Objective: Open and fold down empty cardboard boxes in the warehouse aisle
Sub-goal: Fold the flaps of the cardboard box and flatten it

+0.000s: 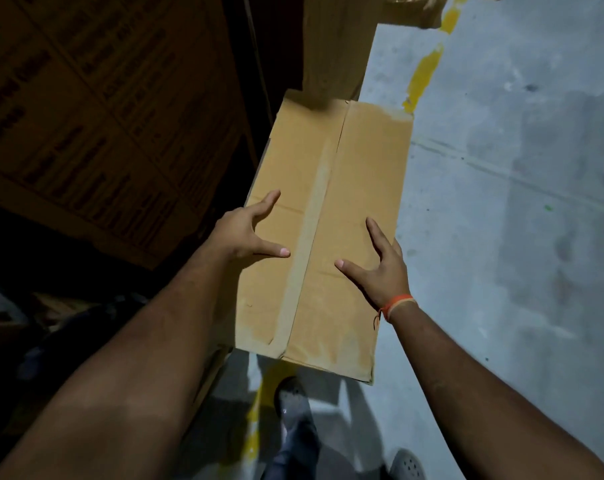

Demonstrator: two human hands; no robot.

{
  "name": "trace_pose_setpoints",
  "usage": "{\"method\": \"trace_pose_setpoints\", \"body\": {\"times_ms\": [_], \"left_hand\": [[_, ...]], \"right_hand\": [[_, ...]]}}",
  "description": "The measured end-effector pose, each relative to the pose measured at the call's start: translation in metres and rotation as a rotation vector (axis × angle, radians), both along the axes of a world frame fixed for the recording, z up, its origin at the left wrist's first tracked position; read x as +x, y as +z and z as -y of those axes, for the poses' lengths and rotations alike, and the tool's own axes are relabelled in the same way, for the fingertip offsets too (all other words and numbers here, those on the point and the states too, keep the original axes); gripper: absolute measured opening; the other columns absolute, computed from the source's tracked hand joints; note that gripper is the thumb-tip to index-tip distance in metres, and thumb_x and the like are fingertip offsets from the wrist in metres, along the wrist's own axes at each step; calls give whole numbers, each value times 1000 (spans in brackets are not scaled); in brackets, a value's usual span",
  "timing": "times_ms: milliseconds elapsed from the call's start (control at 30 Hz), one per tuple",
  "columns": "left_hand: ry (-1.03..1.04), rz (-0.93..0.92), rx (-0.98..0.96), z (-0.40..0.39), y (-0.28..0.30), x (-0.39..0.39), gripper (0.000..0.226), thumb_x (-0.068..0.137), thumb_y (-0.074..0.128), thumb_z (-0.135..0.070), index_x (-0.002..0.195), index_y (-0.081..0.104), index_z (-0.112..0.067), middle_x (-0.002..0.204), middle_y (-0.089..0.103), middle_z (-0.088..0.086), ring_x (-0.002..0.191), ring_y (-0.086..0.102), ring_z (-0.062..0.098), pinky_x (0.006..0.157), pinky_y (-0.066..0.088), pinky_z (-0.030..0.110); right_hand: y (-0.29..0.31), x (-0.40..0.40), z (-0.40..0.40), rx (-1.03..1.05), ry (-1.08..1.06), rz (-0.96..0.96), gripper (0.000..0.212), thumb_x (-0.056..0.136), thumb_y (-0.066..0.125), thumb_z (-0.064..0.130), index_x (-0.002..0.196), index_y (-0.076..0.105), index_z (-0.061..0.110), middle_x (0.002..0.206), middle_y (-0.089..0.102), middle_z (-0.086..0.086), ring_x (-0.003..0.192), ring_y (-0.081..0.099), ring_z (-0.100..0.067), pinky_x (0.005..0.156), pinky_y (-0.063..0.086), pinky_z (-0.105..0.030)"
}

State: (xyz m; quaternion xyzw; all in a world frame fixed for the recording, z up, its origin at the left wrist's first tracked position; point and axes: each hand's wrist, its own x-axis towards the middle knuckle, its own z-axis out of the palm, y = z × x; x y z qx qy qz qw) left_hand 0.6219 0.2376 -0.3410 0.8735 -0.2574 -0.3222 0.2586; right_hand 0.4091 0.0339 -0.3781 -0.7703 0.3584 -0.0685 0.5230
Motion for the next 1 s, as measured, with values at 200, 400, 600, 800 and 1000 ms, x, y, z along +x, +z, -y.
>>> {"method": "trace_pose_setpoints", "body": {"times_ms": [200,400,600,800,1000], "left_hand": [[41,15,-92,0,2,-33,126,53,93,-62,153,18,-58,159,41,-5,148,35,17,119,35,38],[162,65,-54,-2,23,-121,125,52,92,-64,152,16,-62,158,44,-6,145,40,19,117,39,40],[427,93,-11,-19,33,-279,122,58,92,-60,152,15,-61,157,44,-7,144,43,23,113,44,45],[732,65,-66,-52,23,-438,116,61,92,-52,146,15,-71,158,42,-7,147,38,21,113,43,47],[884,41,-74,-104,-4,-569,118,56,87,-65,147,11,-71,161,38,-9,149,33,23,117,37,52]], "right_hand": [[-1,-28,5,-5,23,57,98,69,88,50,148,30,58,159,33,16,153,17,-10,123,27,-42],[6,-88,25,37,176,110,98,70,88,47,149,32,55,157,35,15,139,33,4,120,30,-33],[2,-178,39,72,443,95,100,68,89,48,149,31,56,157,36,11,140,34,1,120,32,-34],[2,-260,27,17,709,68,100,70,87,48,150,28,56,155,36,4,135,38,-3,113,33,-26],[4,-330,-16,-10,933,36,98,73,86,40,150,28,56,154,34,2,139,43,-14,111,36,-27]]}}
